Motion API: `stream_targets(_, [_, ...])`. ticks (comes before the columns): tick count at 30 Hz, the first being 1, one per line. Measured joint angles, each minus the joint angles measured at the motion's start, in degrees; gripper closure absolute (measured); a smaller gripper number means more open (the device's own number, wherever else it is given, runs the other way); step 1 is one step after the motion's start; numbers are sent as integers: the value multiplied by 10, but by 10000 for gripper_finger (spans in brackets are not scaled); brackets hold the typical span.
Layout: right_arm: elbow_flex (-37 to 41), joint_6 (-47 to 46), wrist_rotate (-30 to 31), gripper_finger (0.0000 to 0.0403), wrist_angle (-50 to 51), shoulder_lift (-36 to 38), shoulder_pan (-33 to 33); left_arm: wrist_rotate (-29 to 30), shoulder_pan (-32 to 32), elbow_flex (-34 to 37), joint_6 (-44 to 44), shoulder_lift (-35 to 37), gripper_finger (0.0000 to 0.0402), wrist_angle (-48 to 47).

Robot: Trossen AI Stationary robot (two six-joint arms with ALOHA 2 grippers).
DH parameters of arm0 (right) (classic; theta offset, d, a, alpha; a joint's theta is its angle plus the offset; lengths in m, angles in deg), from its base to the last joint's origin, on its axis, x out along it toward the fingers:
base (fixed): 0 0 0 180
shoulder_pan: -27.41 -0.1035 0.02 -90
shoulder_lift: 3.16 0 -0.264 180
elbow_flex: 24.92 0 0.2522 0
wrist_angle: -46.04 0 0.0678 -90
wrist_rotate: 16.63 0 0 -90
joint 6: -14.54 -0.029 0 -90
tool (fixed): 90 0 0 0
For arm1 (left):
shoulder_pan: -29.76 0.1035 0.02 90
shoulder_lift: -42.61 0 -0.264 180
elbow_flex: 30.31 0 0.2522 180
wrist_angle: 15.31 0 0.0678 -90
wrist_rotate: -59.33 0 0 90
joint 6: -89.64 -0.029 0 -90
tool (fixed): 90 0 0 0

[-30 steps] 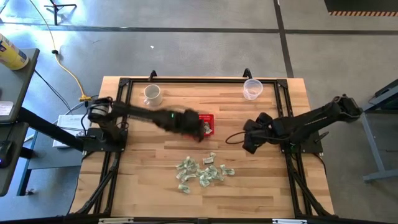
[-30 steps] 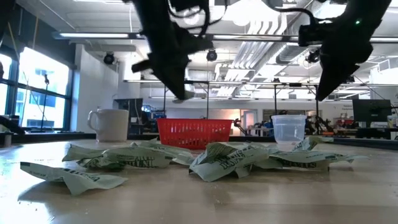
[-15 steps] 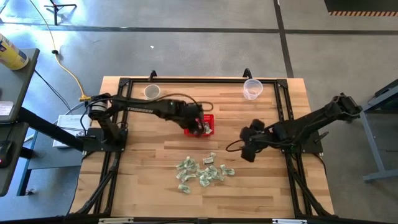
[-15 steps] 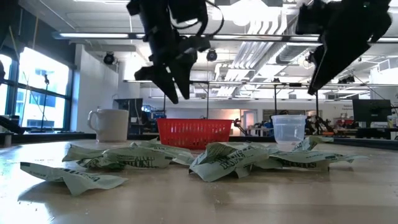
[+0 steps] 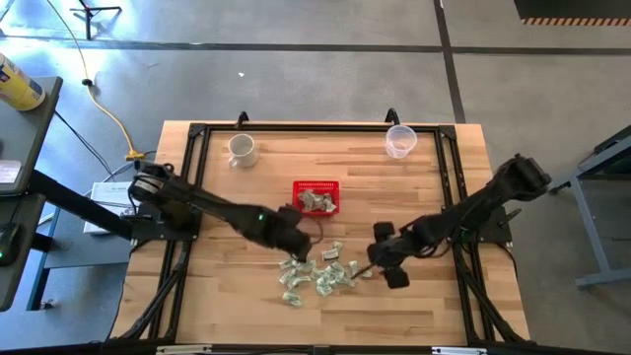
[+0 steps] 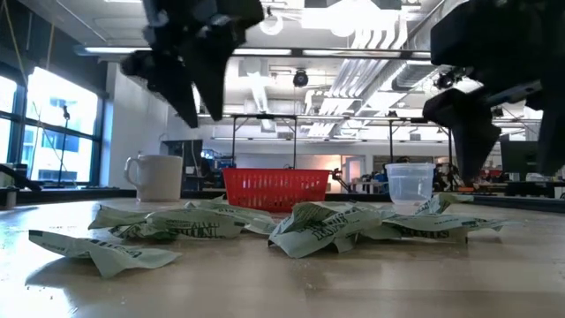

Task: Pick and place items into bin
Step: Put the stevia packet into the red bin

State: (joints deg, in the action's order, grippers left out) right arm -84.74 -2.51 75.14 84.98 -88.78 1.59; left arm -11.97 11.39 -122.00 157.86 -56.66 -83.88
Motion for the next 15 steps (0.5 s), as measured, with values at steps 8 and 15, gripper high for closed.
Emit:
stream_targets(8, [0,-59,56,82,-106,-72,-32,0,-32,0,56,0,198,-22])
stream_targets(15, [0,-112,75,121,-118,-115,-41,-5,-30,0,44,0,213,-40])
